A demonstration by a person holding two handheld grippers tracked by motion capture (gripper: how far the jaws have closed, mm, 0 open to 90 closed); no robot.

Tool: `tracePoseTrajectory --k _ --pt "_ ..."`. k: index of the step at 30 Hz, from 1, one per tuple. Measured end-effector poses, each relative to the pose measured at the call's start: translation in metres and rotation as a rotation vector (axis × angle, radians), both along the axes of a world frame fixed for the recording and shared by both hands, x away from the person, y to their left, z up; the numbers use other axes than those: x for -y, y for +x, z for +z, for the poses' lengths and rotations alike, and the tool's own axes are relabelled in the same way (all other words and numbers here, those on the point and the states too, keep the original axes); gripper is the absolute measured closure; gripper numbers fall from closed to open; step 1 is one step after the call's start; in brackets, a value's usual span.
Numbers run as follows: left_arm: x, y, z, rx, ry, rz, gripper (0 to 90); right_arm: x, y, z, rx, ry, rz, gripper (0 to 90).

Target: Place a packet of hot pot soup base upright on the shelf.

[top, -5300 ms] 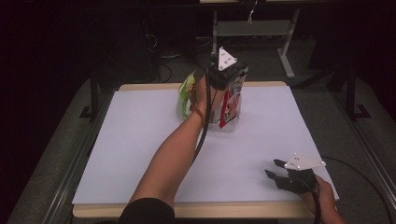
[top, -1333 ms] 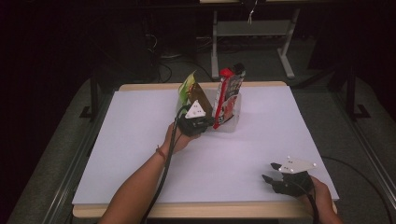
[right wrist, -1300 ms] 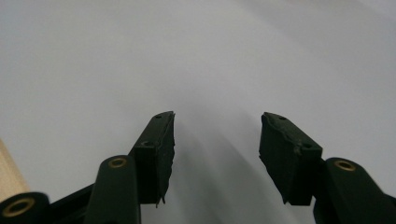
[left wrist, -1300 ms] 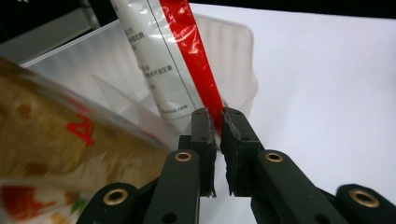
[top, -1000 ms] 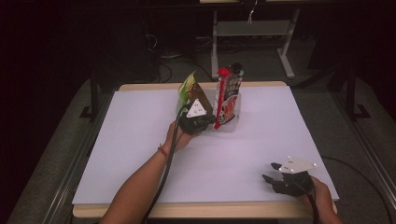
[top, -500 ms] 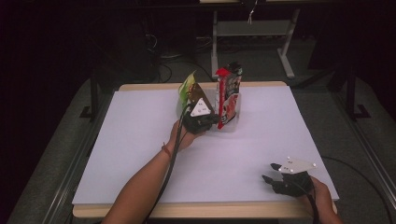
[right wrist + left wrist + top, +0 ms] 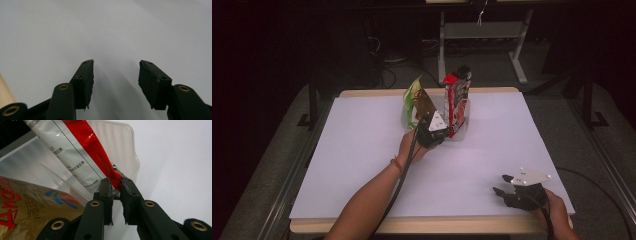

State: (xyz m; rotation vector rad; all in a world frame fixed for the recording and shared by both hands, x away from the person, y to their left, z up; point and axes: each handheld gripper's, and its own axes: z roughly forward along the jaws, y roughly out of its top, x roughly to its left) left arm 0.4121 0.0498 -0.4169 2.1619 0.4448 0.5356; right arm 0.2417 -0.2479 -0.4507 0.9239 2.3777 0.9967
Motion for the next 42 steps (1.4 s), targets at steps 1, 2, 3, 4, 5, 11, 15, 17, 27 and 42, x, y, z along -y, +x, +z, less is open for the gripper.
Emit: tracePoseTrajectory --k 1,2,3,4,5,11,15,17,27,42 --pt "0.001 0.0 0.0 0.006 0.015 0.002 79.2 0.0 0.0 0.0 0.0 0.0 0.0 45.2" --pt "0.001 -0.001 0.001 0.007 0.018 0.007 79.2 0.0 0.0 0.0 -0.001 0.0 0.001 45.3" --pt "0.001 -0.001 0.001 0.007 0.01 0.015 79.2 0.0 -0.001 0.0 0.0 0.0 0.002 45.3" --pt "0.001 -0.001 0.002 0.005 0.011 0.022 79.2 0.0 -0.001 0.0 0.0 0.0 0.002 45.3" --pt "-0.001 0.0 0.002 -0.002 0.004 0.025 77.9 0.001 -0.001 0.0 -0.001 -0.002 0.001 45.3" --pt "-0.012 0.001 0.007 0.028 -0.018 0.075 75.4 0.002 -0.001 0.0 0.0 -0.001 -0.003 45.3" --pt "-0.012 0.0 0.007 0.033 -0.05 0.075 75.6 0.001 -0.001 0.0 -0.001 -0.002 0.001 45.3" --pt "-0.009 -0.007 0.012 0.05 -0.091 0.029 76.1 0.001 -0.001 0.0 -0.002 -0.003 0.002 45.3" --pt "0.006 -0.003 0.0 0.039 0.017 -0.03 83.0 0.002 -0.002 0.001 0.002 -0.002 -0.004 45.5" --pt "-0.004 0.015 -0.005 -0.065 -0.072 -0.001 89.8 0.001 -0.004 0.0 -0.001 -0.009 0.0 45.6"
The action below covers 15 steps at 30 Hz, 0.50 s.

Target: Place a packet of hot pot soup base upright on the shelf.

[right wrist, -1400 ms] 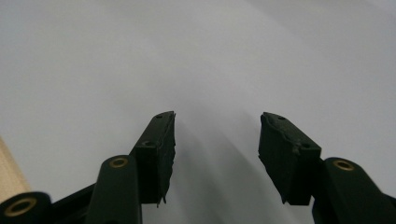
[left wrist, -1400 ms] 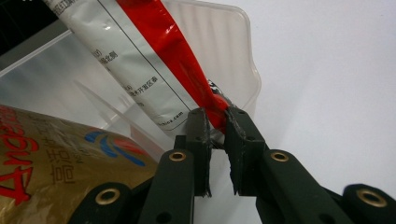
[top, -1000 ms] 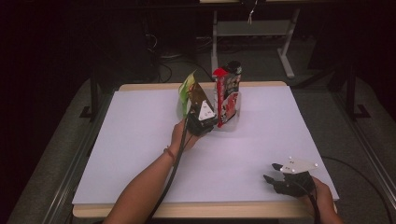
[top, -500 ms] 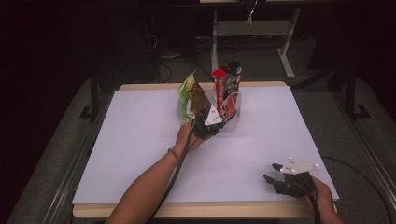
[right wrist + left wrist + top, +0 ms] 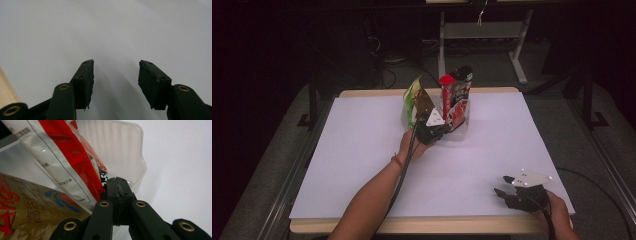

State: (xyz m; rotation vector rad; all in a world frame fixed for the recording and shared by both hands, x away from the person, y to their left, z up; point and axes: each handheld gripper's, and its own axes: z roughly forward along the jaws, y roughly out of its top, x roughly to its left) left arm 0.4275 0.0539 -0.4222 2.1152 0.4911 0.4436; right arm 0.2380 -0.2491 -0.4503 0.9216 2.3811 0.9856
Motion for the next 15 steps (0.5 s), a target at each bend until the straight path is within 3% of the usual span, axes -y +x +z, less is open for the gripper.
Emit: tracePoseTrajectory --k 7,13,15 --pt "-0.003 0.01 -0.001 -0.087 -0.035 -0.003 89.9 -0.003 0.0 0.0 -0.005 -0.006 0.006 45.6" --pt "0.004 0.015 -0.001 -0.078 0.031 0.005 89.9 -0.005 0.0 -0.002 -0.012 -0.015 0.014 45.6" --pt "0.007 0.015 -0.003 -0.057 0.051 0.009 89.9 -0.006 0.0 -0.001 -0.012 -0.015 0.014 45.6"
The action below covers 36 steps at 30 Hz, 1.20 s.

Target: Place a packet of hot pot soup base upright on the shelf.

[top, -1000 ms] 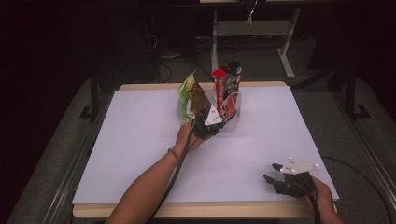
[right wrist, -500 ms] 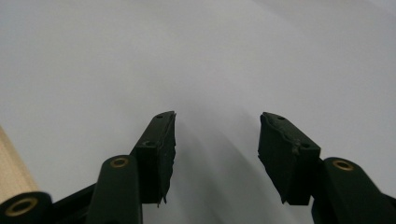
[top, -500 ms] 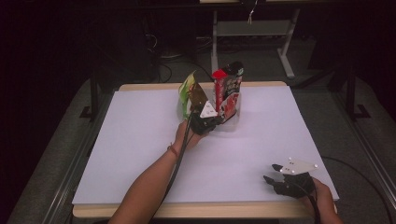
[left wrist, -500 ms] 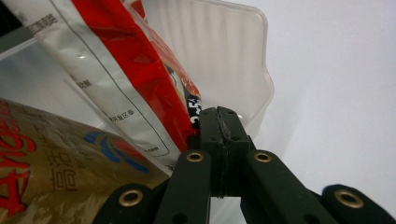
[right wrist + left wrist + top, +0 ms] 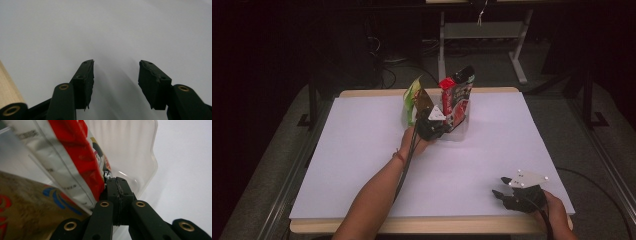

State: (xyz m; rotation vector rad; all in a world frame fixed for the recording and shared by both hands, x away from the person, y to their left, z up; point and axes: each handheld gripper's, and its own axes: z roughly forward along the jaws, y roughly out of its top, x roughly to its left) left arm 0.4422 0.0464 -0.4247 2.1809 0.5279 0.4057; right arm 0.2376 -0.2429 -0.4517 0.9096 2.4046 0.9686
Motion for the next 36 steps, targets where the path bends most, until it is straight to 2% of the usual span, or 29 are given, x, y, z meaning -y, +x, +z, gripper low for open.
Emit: tracePoseTrajectory --k 3,4,7,9,11,12,14,20,23,25,27,36 --pt "-0.002 0.001 0.0 -0.016 -0.027 -0.003 89.9 0.0 -0.001 0.001 0.008 -0.001 0.004 45.6" --pt "-0.002 -0.001 0.001 -0.008 -0.031 -0.002 89.8 0.0 -0.001 0.001 0.011 -0.002 0.003 45.6" --pt "0.0 -0.01 0.004 0.056 -0.009 -0.019 89.7 0.001 -0.001 0.002 0.013 0.002 0.002 45.5" --pt "0.0 -0.014 0.008 0.05 -0.034 -0.05 82.3 0.002 0.0 0.002 0.014 0.004 -0.002 45.5" --pt "0.0 -0.021 0.011 0.089 -0.007 -0.053 79.2 0.004 0.0 0.003 0.017 0.013 -0.009 45.6" --pt "-0.002 -0.024 0.012 0.096 -0.01 -0.061 77.7 0.004 0.0 0.004 0.02 0.018 -0.01 45.6" --pt "-0.007 -0.028 0.014 0.095 -0.04 -0.063 74.8 0.006 0.0 0.005 0.024 0.029 -0.012 45.6" --pt "-0.027 -0.039 0.015 0.117 -0.048 -0.06 69.5 0.008 0.001 0.007 0.038 0.035 -0.021 46.3" --pt "-0.035 -0.044 0.015 0.113 -0.064 -0.06 69.4 0.008 0.002 0.008 0.039 0.04 -0.022 46.9" --pt "-0.039 -0.046 0.016 0.131 -0.059 -0.058 68.6 0.007 0.003 0.008 0.042 0.046 -0.024 47.1" --pt "-0.042 -0.048 0.017 0.12 -0.073 -0.06 66.7 0.007 0.003 0.009 0.043 0.047 -0.025 47.1" --pt "-0.051 -0.059 0.022 0.134 -0.057 -0.076 62.7 0.005 0.006 0.009 0.048 0.043 -0.021 47.3"
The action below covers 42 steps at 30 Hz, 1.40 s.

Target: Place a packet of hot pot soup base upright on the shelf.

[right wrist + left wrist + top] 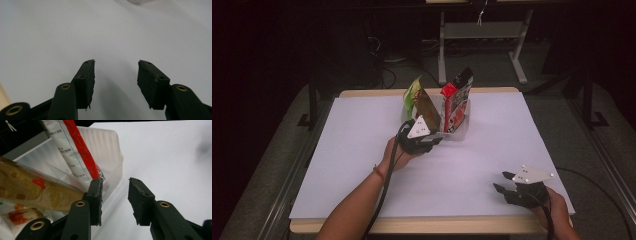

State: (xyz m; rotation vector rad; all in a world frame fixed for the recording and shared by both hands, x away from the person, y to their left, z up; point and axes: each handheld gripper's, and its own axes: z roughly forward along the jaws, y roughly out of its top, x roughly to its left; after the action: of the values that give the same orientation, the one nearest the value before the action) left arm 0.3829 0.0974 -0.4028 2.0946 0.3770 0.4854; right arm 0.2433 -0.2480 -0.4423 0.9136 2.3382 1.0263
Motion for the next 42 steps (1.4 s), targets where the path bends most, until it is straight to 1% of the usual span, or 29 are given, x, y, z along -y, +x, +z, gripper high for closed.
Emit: tracePoseTrajectory --k 3,5,6,10,13,16,18,23,26,29,30,32,36,40,42 --pt "-0.006 -0.003 0.001 0.012 0.014 0.005 61.6 0.0 0.0 0.0 0.0 -0.003 -0.001 47.3" --pt "-0.012 -0.005 0.002 0.002 0.002 0.008 61.4 0.0 0.0 0.0 0.007 -0.003 -0.002 47.3" --pt "-0.015 -0.006 0.002 0.0 0.002 0.012 60.2 0.001 0.0 0.001 0.012 -0.002 -0.003 47.3" --pt "-0.028 -0.012 0.004 0.004 0.02 0.016 58.1 0.001 -0.001 0.001 0.013 -0.003 -0.005 47.4" --pt "-0.04 -0.018 0.005 0.002 0.001 0.022 57.1 0.001 -0.002 0.001 0.017 -0.007 -0.005 47.4" --pt "-0.051 -0.025 0.006 0.004 0.003 0.032 56.2 0.002 -0.003 0.001 0.022 -0.009 -0.01 47.4" --pt "-0.059 -0.029 0.007 0.002 -0.006 0.034 55.9 0.003 -0.003 0.002 0.024 -0.01 -0.011 47.4" --pt "-0.075 -0.038 0.01 0.008 0.01 0.048 55.4 0.002 -0.003 0.002 0.028 -0.012 -0.011 47.4" --pt "-0.084 -0.043 0.012 0.008 0.005 0.056 55.1 0.002 -0.004 0.002 0.031 -0.013 -0.012 47.4" --pt "-0.092 -0.049 0.013 0.021 0.016 0.062 54.7 0.002 -0.005 0.003 0.037 -0.011 -0.011 47.4" --pt "-0.096 -0.052 0.013 0.023 0.022 0.072 54.5 0.002 -0.005 0.003 0.038 -0.011 -0.01 47.3" --pt "-0.102 -0.055 0.014 0.023 0.01 0.077 53.8 0.001 -0.006 0.004 0.046 -0.012 -0.006 46.9" --pt "-0.116 -0.062 0.014 0.032 0.026 0.102 52.1 -0.001 -0.006 0.005 0.058 -0.013 0.003 46.7" --pt "-0.128 -0.069 0.013 0.033 0.02 0.122 50.5 0.0 -0.006 0.006 0.067 -0.008 0.002 46.4" --pt "-0.134 -0.072 0.011 0.037 0.028 0.134 48.5 0.0 -0.007 0.006 0.074 -0.009 0.002 46.4"
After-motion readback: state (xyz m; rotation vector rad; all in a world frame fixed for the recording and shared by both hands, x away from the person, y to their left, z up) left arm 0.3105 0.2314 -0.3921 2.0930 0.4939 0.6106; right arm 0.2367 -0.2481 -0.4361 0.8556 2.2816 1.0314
